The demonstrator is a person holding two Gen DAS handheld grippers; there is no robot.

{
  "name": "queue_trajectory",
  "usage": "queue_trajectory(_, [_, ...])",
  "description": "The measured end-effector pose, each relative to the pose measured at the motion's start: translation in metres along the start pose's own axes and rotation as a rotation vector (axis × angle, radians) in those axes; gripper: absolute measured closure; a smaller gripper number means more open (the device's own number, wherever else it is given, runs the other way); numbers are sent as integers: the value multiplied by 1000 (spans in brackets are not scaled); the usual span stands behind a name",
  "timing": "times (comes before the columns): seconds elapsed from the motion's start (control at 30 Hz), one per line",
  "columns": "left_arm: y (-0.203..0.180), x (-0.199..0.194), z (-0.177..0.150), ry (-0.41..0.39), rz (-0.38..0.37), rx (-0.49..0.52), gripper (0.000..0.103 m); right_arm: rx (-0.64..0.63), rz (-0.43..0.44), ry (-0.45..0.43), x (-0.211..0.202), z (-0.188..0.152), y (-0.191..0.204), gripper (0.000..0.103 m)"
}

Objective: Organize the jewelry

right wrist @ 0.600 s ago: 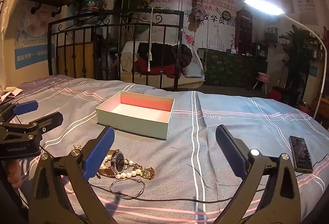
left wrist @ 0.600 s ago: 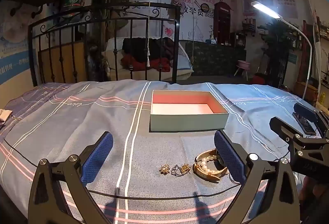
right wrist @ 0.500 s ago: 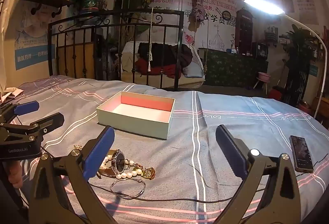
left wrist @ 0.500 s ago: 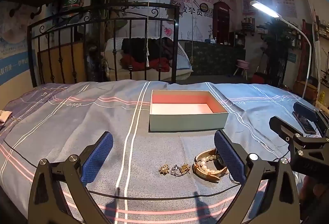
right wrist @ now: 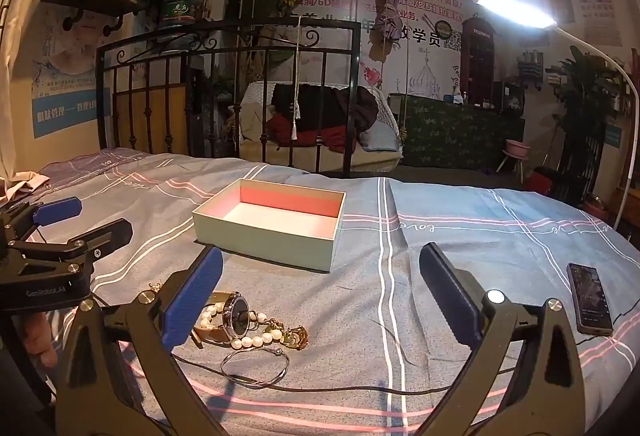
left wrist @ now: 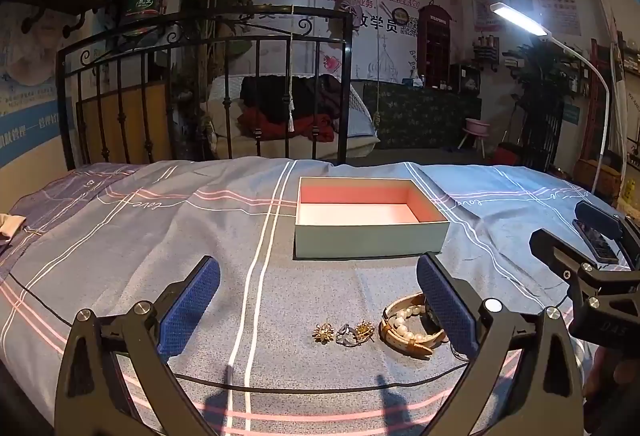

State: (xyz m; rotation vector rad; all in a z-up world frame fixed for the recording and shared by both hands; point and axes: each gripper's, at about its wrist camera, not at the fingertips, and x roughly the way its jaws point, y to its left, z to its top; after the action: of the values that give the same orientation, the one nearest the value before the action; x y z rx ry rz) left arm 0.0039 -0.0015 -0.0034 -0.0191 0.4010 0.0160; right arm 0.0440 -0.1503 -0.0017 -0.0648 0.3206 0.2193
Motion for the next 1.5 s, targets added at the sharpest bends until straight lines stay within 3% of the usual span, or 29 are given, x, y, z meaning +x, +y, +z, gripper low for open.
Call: queue_trajectory(1.5, [5, -1, 0, 26, -16, -18, 7, 9, 13, -56, -17, 3, -4, 6])
